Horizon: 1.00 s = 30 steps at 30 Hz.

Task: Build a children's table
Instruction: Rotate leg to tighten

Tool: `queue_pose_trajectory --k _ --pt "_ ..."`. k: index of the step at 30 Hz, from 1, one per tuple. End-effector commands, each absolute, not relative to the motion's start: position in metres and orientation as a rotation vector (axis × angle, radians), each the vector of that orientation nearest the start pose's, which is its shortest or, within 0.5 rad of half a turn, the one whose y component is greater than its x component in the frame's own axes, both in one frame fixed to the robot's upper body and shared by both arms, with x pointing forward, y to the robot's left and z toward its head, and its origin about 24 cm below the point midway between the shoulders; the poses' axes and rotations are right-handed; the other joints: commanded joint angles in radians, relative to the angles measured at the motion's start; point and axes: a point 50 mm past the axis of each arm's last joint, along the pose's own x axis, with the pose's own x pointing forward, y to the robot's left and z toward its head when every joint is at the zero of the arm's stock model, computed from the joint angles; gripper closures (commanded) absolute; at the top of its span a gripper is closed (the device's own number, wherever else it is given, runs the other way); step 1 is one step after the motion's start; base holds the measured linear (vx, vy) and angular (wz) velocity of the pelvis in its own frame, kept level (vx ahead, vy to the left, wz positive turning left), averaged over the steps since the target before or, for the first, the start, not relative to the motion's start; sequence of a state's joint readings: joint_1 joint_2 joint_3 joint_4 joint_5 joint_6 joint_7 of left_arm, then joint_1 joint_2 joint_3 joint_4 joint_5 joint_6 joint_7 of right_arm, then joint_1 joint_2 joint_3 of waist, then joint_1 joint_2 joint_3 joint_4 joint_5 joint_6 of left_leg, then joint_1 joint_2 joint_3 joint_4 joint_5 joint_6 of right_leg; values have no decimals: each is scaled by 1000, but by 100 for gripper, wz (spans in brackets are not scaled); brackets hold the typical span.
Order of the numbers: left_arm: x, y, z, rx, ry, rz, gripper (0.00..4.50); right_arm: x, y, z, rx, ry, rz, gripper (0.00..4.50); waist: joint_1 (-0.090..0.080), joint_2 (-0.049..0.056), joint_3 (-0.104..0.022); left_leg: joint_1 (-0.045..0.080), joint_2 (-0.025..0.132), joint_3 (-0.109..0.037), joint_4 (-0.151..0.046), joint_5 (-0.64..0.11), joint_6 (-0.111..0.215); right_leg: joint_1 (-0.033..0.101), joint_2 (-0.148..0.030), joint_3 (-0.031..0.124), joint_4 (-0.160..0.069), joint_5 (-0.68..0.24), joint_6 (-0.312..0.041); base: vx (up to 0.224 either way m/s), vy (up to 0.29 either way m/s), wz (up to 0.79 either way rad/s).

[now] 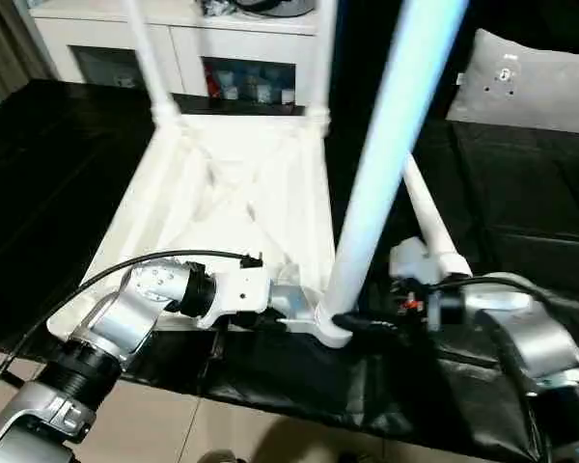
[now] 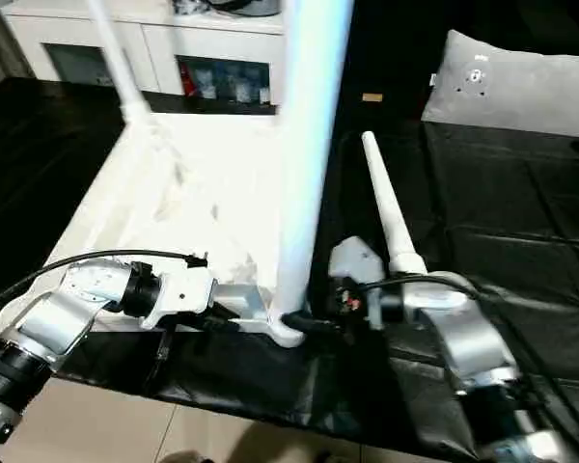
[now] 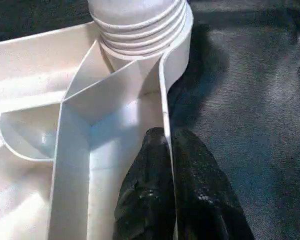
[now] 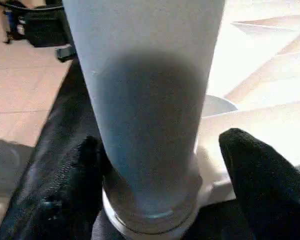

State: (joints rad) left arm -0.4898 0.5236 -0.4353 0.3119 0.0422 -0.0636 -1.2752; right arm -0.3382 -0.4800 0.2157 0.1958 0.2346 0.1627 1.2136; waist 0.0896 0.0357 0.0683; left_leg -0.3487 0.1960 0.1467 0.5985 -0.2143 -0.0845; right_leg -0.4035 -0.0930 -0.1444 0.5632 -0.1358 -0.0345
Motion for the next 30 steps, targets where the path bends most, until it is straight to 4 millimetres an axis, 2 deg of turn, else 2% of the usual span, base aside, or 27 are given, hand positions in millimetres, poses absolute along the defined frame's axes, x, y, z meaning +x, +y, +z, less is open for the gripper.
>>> queue_pose_trajectory --k 1,9,15,19,23,25,28,30 --pt "278 128 56 758 373 -1634 450 276 -149 70 -227 261 1392 116 -5 -5 -68 -5 37 4 -74 -138 89 62 -63 64 -55 -321 -162 0 0 0" --pt "280 129 56 764 370 -1639 450 276 -151 66 -204 292 1418 192 -5 -4 -67 -4 37 4 -75 -158 80 62 -62 62 -59 -352 -151 0 0 0" --pt "281 131 56 761 374 -1627 450 273 -147 62 -163 303 1431 229 -5 -4 -66 -5 37 4 -75 -157 81 63 -62 62 -59 -348 -153 0 0 0" --pt "282 131 56 729 373 -1605 450 268 -145 58 -147 323 1432 239 -4 -4 -66 -4 37 4 -76 -162 75 62 -63 63 -61 -366 -146 0 0 0" --pt "282 122 60 621 355 -1538 450 259 -138 48 -113 368 1399 244 -4 -2 -65 -6 39 2 -77 -151 72 62 -63 64 -57 -340 -154 0 0 0" --pt "283 116 62 558 343 -1486 450 256 -133 47 -58 360 1377 245 -8 -2 -65 -5 39 4 -79 -166 68 63 -62 64 -59 -359 -150 0 0 0" --pt "284 105 66 465 318 -1421 450 255 -124 46 6 343 1298 246 -12 -1 -53 2 34 3 -84 -242 52 59 -62 56 -79 -497 -107 0 0 0" --pt "285 95 67 415 304 -1367 450 255 -117 43 30 348 1234 246 -23 -6 -44 13 20 0 -80 -315 29 53 -60 40 -108 -658 -30 0 0 0"
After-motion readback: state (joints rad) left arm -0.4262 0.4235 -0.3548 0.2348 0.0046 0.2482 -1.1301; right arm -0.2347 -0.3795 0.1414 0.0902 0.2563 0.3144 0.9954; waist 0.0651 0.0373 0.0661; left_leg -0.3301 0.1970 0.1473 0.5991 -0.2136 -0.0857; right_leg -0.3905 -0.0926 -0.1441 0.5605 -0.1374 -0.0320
